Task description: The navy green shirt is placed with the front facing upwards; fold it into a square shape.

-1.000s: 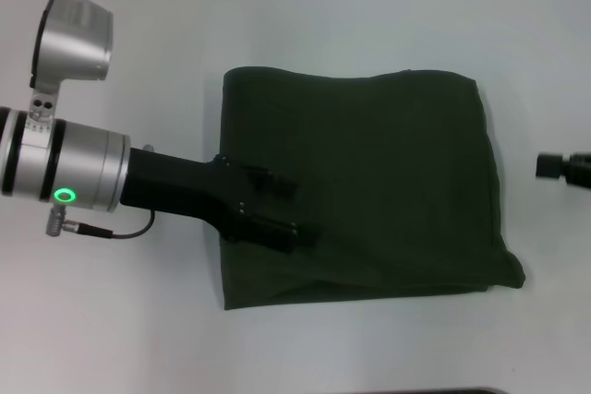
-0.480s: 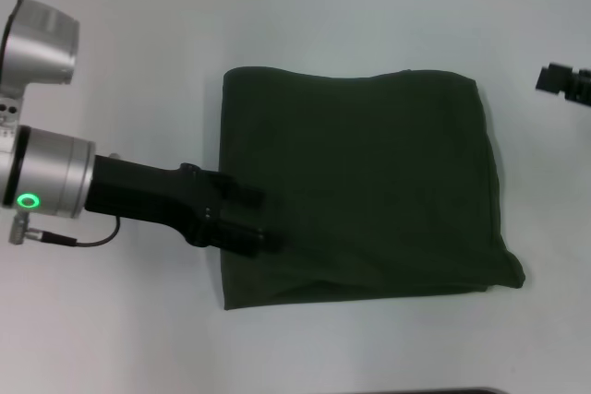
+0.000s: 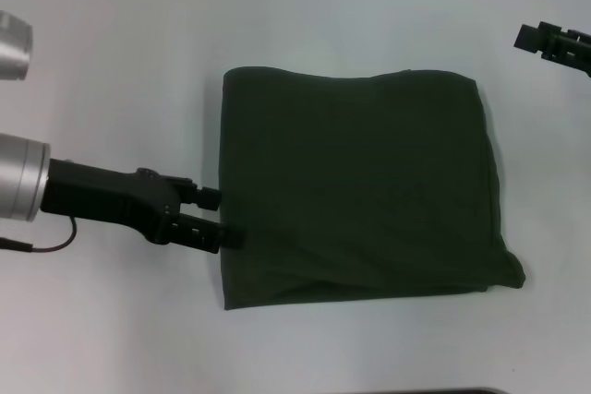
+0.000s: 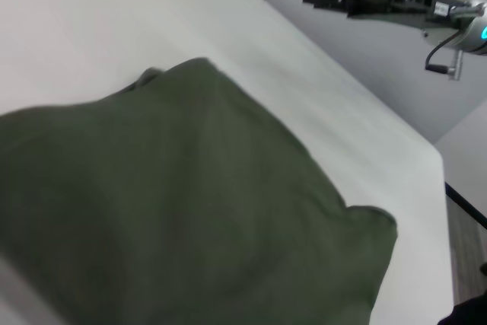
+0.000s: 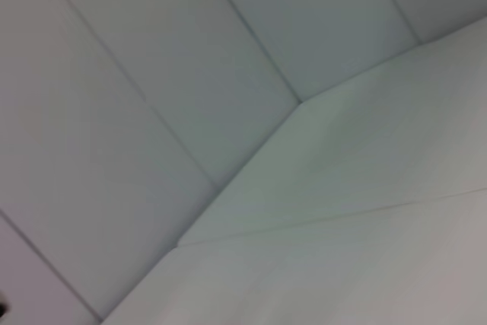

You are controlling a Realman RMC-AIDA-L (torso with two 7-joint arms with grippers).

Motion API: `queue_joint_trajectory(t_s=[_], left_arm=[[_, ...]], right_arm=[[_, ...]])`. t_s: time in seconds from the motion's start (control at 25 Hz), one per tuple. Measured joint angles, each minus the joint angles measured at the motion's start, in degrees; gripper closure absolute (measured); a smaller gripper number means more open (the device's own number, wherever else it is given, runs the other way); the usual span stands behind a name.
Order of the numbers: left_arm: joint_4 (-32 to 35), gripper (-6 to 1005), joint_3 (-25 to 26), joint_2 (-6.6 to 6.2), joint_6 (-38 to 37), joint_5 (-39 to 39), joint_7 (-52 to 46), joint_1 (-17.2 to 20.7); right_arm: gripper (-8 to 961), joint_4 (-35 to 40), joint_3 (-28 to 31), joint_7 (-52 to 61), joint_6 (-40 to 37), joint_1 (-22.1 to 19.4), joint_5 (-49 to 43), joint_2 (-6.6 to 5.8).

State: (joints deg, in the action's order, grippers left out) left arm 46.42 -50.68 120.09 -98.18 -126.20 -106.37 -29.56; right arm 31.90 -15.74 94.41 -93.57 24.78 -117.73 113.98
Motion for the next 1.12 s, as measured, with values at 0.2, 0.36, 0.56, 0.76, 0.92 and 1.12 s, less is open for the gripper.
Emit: queue_joint_trajectory(t_s=[0.2,0.36,0.56,0.76,0.92,1.12], left_arm=[[0.1,98,1.1,-0.03,-0.2,-1.2,-1.2,0.6],[0.1,98,1.2,-0.03,-0.2,-1.3,-2.3,0.7],[-0.1,98,1.0,-0.01,-0.8,-2.8,-5.0,0.7],[-0.1,98,1.0,0.11,-1.7,-4.2,-6.6,0.7],[-0.1,98,1.1,0.14,-1.4,-4.3,-6.7,0.6],[-0.1,99,1.1,0.15,-0.6,-4.3,-6.4,0.2]], right_arm=[[179,0.3,0.1,-1.1,2.0,0.0,2.8,0.07],[22,0.6,0.0,-2.2,1.4,-0.5,5.4,0.05],[36,0.7,-0.3,-1.3,1.5,-0.1,5.4,-0.47],[39,0.7,-0.3,-1.2,1.5,0.0,5.4,-0.86],[39,0.7,-0.4,-1.2,1.6,0.1,5.4,-1.09],[39,0.7,-1.4,-0.9,1.6,0.3,5.3,-1.15]])
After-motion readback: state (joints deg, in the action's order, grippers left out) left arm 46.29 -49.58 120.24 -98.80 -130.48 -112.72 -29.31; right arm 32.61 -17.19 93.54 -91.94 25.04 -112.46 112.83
